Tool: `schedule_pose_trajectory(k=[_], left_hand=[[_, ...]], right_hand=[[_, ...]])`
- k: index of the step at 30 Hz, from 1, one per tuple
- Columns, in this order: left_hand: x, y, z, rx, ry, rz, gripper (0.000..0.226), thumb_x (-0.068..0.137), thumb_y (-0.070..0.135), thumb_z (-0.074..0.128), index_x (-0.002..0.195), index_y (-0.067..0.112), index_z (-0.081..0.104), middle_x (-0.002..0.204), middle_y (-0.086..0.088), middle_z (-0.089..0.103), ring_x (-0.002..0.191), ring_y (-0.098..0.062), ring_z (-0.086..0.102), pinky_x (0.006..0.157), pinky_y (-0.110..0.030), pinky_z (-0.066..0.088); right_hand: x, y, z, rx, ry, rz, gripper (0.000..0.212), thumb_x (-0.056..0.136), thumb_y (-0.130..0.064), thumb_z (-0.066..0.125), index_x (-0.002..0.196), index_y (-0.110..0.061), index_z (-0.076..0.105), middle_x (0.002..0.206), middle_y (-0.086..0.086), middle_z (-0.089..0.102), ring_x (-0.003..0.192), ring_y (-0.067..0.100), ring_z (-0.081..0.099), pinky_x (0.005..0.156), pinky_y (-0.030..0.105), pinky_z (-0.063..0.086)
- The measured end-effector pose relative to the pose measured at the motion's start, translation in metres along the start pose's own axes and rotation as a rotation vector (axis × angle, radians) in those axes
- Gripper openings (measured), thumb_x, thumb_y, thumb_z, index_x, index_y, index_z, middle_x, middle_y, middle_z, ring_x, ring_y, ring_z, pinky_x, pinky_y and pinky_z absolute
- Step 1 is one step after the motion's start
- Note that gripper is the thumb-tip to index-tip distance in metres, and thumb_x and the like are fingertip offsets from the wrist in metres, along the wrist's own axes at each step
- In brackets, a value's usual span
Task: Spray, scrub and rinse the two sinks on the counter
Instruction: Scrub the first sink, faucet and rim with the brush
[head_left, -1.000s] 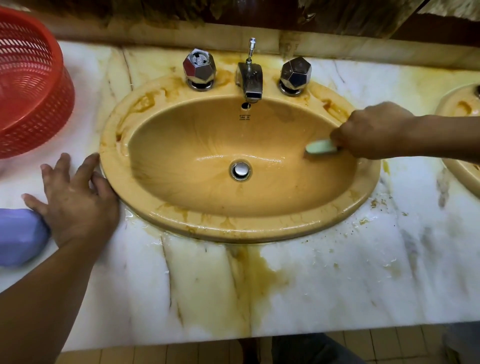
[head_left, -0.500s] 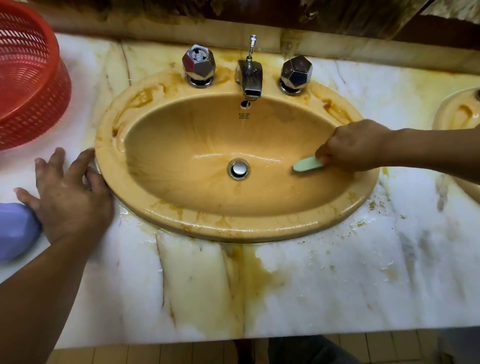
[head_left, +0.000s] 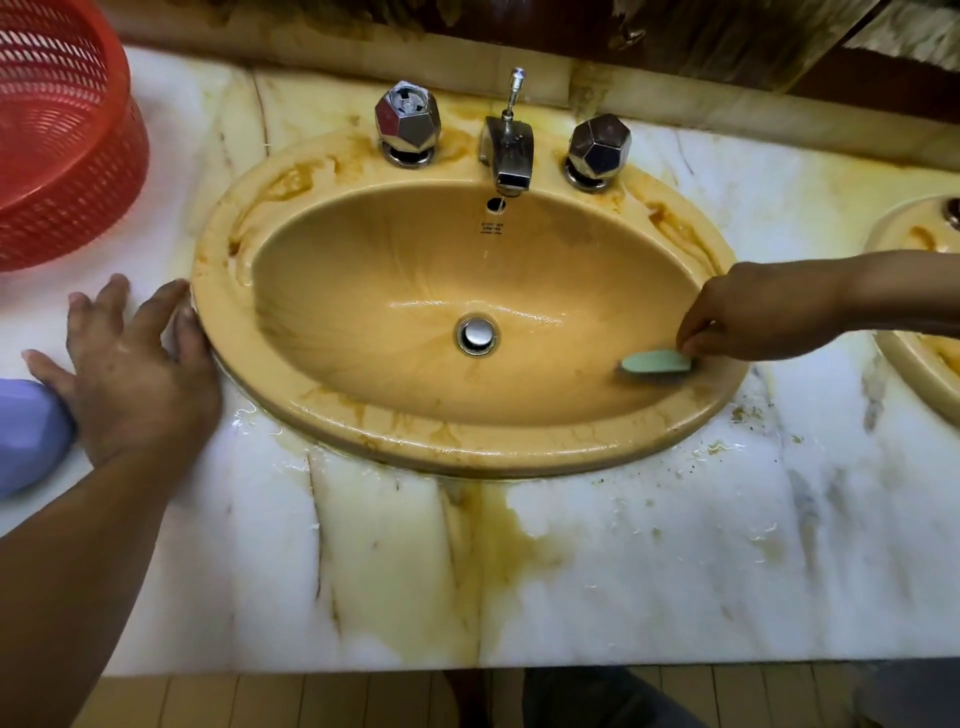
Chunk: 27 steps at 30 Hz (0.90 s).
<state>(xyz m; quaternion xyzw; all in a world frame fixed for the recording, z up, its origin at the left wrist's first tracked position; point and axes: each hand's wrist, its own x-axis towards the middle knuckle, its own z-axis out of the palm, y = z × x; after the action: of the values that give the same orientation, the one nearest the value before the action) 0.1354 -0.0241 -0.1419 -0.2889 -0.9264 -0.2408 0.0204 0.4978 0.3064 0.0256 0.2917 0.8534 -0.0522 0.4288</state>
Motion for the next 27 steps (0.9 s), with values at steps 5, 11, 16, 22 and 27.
schedule_pose_trajectory(k=[5, 11, 16, 22, 27], left_hand=[[0.008, -0.021, 0.012, -0.002, -0.012, 0.051, 0.056, 0.106, 0.064, 0.013, 0.143, 0.040, 0.048, 0.157, -0.002, 0.045, 0.153, -0.026, 0.028, 0.119, -0.063, 0.027], [0.006, -0.013, 0.012, -0.013, 0.065, 0.039, 0.056, 0.106, 0.063, 0.017, 0.139, 0.036, 0.053, 0.157, -0.006, 0.043, 0.150, -0.032, 0.031, 0.118, -0.066, 0.027], [0.005, -0.008, 0.011, 0.064, 0.069, 0.023, 0.047, 0.108, 0.055, 0.025, 0.138, 0.035, 0.055, 0.157, -0.008, 0.043, 0.147, -0.037, 0.033, 0.115, -0.070, 0.027], [0.002, -0.004, 0.009, 0.067, 0.077, 0.012, 0.042, 0.109, 0.049, 0.032, 0.139, 0.032, 0.056, 0.158, -0.011, 0.042, 0.149, -0.037, 0.030, 0.118, -0.070, 0.022], [0.001, -0.002, 0.009, 0.039, 0.068, -0.033, 0.047, 0.107, 0.054, 0.028, 0.141, 0.035, 0.055, 0.160, -0.006, 0.039, 0.154, -0.030, 0.023, 0.121, -0.067, 0.021]], right_hand=[[0.003, 0.017, -0.004, 0.062, 0.056, 0.098, 0.034, 0.105, -0.045, 0.045, 0.112, -0.032, 0.075, 0.095, -0.004, 0.073, 0.085, 0.024, 0.067, 0.080, 0.040, 0.059], [0.017, -0.005, 0.007, 0.310, -0.112, 0.004, 0.022, 0.105, -0.039, 0.053, 0.106, -0.036, 0.075, 0.065, 0.006, 0.063, 0.046, 0.022, 0.038, 0.042, 0.026, 0.035], [0.017, -0.002, 0.001, 0.409, -0.210, -0.001, 0.022, 0.105, -0.034, 0.056, 0.103, -0.030, 0.078, 0.063, 0.001, 0.054, 0.047, 0.021, 0.036, 0.043, 0.026, 0.035], [0.030, 0.014, -0.005, -0.557, 0.453, 0.034, 0.035, 0.105, -0.038, 0.046, 0.139, -0.036, 0.058, 0.096, -0.003, 0.065, 0.062, 0.019, 0.053, 0.044, 0.023, 0.030], [0.049, 0.013, -0.004, -0.612, 0.565, -0.023, 0.049, 0.107, -0.027, 0.040, 0.155, -0.020, 0.041, 0.087, 0.000, 0.054, 0.055, 0.019, 0.049, 0.040, 0.026, 0.028]])
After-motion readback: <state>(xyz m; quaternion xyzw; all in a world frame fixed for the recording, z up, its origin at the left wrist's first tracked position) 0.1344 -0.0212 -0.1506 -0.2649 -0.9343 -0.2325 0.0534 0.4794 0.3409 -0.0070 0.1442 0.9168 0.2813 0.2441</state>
